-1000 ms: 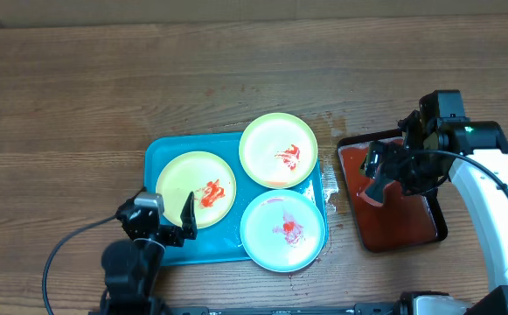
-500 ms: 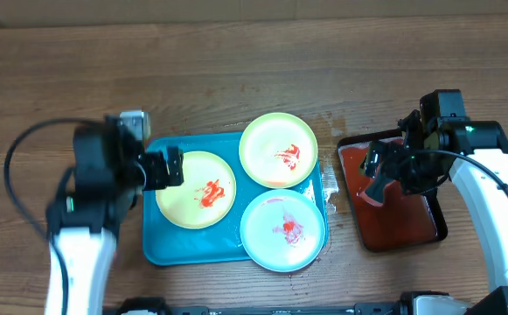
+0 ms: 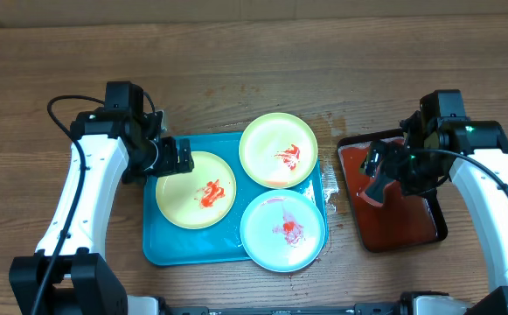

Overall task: Clean dirty plates on tray and stack at the side
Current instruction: 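Move the left gripper to the left yellow plate's rim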

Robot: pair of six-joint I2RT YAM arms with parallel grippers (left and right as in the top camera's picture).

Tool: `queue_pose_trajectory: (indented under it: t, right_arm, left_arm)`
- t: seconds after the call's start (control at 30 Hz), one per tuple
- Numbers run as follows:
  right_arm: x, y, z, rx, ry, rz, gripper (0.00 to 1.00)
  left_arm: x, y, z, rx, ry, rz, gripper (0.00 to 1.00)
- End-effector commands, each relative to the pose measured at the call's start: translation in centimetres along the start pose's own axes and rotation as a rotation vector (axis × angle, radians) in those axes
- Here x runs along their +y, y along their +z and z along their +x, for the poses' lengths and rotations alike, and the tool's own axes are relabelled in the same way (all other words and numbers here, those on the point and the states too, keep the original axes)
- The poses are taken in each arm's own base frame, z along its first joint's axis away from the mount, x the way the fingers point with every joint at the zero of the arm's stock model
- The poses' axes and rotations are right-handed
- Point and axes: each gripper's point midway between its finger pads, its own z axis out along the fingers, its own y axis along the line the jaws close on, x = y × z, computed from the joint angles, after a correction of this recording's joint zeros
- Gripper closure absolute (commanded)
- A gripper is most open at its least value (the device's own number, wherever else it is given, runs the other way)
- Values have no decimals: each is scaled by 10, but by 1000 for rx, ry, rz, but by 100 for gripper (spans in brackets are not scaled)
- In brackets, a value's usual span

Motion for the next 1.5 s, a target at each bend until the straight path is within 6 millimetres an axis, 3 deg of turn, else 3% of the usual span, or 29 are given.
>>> queue_pose_trajectory:
  t: [0.0, 0.27, 0.33, 0.43, 0.47, 0.57, 0.8, 1.13, 1.47]
  right_arm:
    - [2, -7, -8, -34, -3, -8, 0]
    - [3, -7, -10, -44, -6, -12, 0]
    - [3, -7, -10, -43, -6, -11, 0]
    - [3, -6, -10, -43, 1, -11, 0]
    - [3, -6, -10, -42, 3, -11, 0]
    - [2, -5, -8, -37, 5, -9, 0]
    - [-5, 8, 2, 0, 15, 3, 0]
    - [-14, 20, 18, 60, 33, 20, 0]
    - [-7, 20, 29, 106, 45, -20, 0]
  left_arm:
    - [-10, -9, -17, -67, 6, 49, 0]
    - [-12, -9, -22, -81, -46, 67, 0]
    - [7, -8, -16, -65, -133, -35, 1]
    - [49, -15, -5, -66, -271, -284, 17]
    - [54, -16, -1, -57, -275, -318, 18]
    - [53, -14, 6, -24, -256, -320, 11]
    - [48, 16, 11, -16, -224, -268, 17]
    - [45, 50, 14, -39, -172, -198, 16]
    - [44, 72, 17, -65, -136, -162, 29]
